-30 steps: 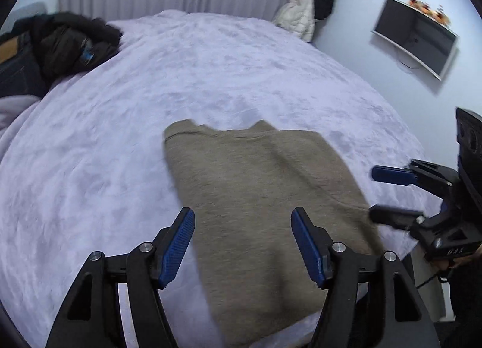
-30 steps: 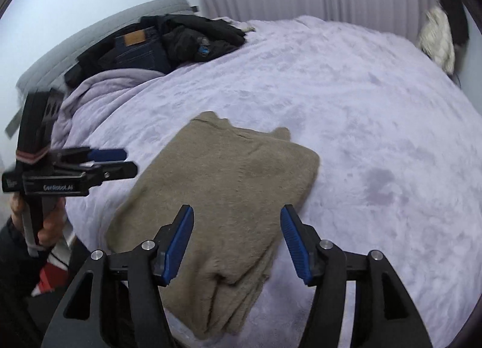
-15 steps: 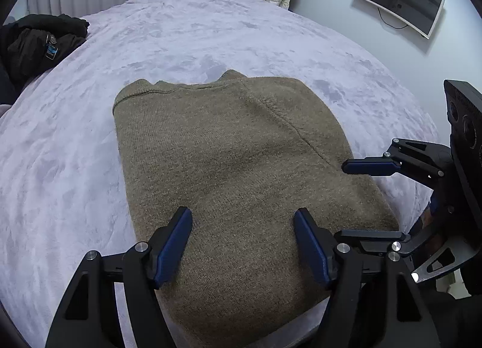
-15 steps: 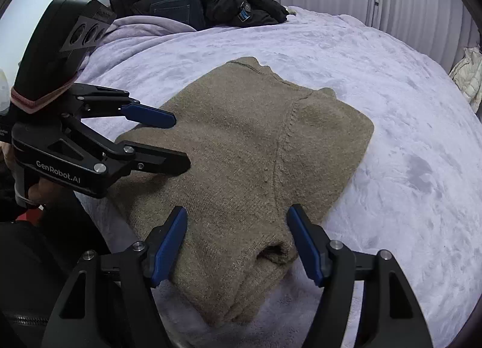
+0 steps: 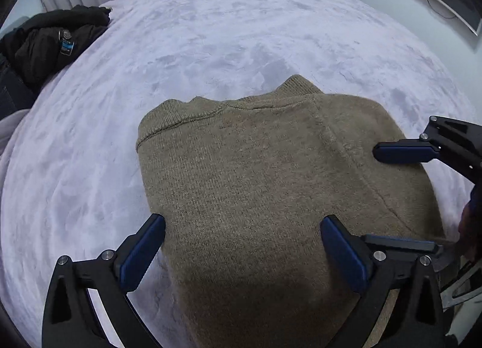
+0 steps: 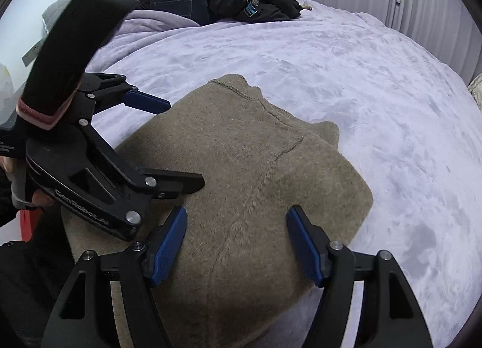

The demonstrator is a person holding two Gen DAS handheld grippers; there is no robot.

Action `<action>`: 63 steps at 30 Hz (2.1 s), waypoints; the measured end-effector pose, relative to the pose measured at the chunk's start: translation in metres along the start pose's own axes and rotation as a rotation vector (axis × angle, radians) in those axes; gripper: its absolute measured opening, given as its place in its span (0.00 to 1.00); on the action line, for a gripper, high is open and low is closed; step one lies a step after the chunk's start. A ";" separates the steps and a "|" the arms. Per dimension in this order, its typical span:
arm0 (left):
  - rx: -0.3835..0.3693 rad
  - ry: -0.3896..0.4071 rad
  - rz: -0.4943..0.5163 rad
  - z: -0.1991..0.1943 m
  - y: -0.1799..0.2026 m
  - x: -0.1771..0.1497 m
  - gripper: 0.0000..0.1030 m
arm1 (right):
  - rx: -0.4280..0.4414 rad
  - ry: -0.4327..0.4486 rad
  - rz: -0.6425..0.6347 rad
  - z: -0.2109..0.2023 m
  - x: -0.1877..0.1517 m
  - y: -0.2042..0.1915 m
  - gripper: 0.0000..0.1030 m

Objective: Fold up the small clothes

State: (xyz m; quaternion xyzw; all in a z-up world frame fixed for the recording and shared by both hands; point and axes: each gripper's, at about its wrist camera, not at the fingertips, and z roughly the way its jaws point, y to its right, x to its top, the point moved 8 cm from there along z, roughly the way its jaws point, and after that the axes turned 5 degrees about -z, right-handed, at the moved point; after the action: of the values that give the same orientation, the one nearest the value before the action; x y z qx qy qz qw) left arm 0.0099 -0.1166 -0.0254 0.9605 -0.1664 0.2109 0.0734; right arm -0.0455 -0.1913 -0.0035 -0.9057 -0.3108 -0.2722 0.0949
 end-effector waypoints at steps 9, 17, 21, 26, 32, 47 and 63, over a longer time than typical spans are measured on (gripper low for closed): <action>-0.005 0.008 -0.054 0.000 -0.019 0.016 1.00 | 0.021 -0.004 0.038 0.010 0.011 0.019 0.75; 0.199 0.011 -0.123 0.027 -0.066 0.050 1.00 | -0.003 0.027 -0.003 0.011 0.042 0.019 0.76; 0.192 -0.017 -0.133 0.040 -0.069 0.045 1.00 | 0.023 -0.065 -0.008 0.048 0.039 0.020 0.78; 0.197 -0.008 -0.150 0.031 -0.071 0.043 1.00 | 0.021 -0.065 0.005 0.046 0.036 0.023 0.79; 0.219 0.041 -0.118 -0.002 -0.062 0.026 1.00 | -0.001 0.008 -0.007 0.000 0.037 -0.004 0.79; 0.218 0.087 -0.145 -0.055 -0.040 -0.070 1.00 | -0.156 -0.014 -0.045 -0.037 -0.048 -0.064 0.79; 0.219 0.107 -0.207 -0.084 -0.010 -0.074 1.00 | -0.388 -0.011 0.145 -0.090 -0.032 -0.062 0.80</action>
State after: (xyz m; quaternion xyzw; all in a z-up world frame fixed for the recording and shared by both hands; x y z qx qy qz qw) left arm -0.0815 -0.0683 0.0179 0.9621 -0.0384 0.2699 -0.0016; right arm -0.1437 -0.1898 0.0538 -0.9284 -0.1872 -0.3145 -0.0636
